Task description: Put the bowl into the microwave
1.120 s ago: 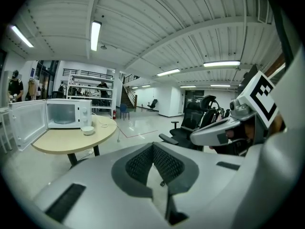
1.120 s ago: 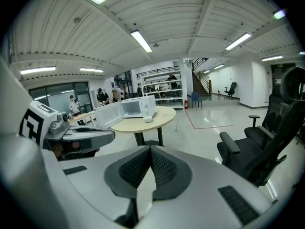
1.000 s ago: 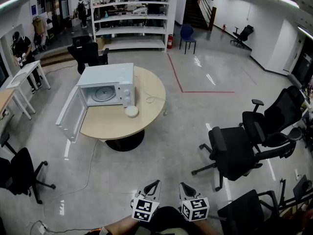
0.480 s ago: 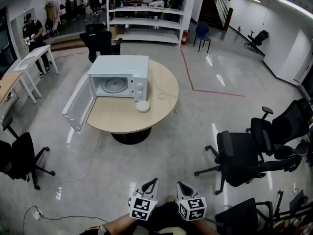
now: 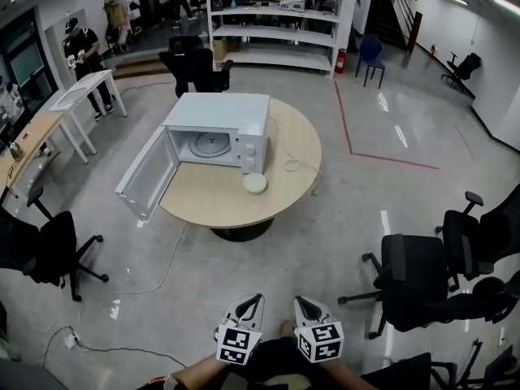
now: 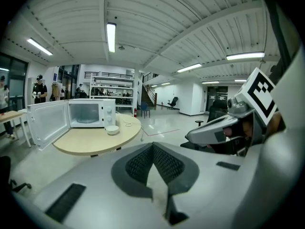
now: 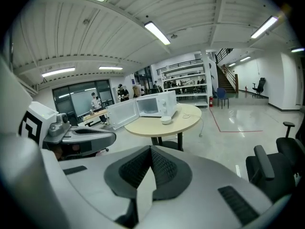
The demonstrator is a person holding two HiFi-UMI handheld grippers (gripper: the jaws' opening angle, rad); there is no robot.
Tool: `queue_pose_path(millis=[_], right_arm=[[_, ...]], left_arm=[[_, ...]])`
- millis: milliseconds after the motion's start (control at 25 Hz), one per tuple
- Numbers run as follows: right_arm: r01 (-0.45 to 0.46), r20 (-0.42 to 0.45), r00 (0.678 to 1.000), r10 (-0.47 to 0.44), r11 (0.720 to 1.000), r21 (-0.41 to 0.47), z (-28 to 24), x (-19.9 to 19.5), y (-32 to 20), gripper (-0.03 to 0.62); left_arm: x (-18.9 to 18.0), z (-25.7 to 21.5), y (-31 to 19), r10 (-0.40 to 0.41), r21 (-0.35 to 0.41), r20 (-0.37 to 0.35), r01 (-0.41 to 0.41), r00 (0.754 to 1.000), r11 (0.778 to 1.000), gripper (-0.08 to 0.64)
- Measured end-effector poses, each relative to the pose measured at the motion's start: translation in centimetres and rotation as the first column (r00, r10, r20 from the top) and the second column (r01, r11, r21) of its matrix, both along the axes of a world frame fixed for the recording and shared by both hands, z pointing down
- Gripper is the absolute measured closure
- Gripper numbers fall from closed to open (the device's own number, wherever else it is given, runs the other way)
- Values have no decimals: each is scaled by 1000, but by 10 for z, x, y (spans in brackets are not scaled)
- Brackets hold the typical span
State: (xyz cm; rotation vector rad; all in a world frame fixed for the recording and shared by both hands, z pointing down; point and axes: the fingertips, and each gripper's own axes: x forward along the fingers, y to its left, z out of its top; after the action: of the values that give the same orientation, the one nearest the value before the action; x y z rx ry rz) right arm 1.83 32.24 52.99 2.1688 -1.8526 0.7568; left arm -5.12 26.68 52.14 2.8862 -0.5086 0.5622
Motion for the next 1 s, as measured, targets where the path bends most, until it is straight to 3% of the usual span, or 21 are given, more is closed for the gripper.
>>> queue_pose_path(millis=[520, 1000], right_arm=[[100, 8, 995, -101, 993, 65, -8, 83, -31, 577], [172, 10, 985, -174, 981, 92, -7, 120, -41, 577]], left_arm=[[71, -5, -25, -119, 41, 43, 117, 992, 992, 514], [98, -10, -34, -232, 52, 25, 231, 972, 972, 514]])
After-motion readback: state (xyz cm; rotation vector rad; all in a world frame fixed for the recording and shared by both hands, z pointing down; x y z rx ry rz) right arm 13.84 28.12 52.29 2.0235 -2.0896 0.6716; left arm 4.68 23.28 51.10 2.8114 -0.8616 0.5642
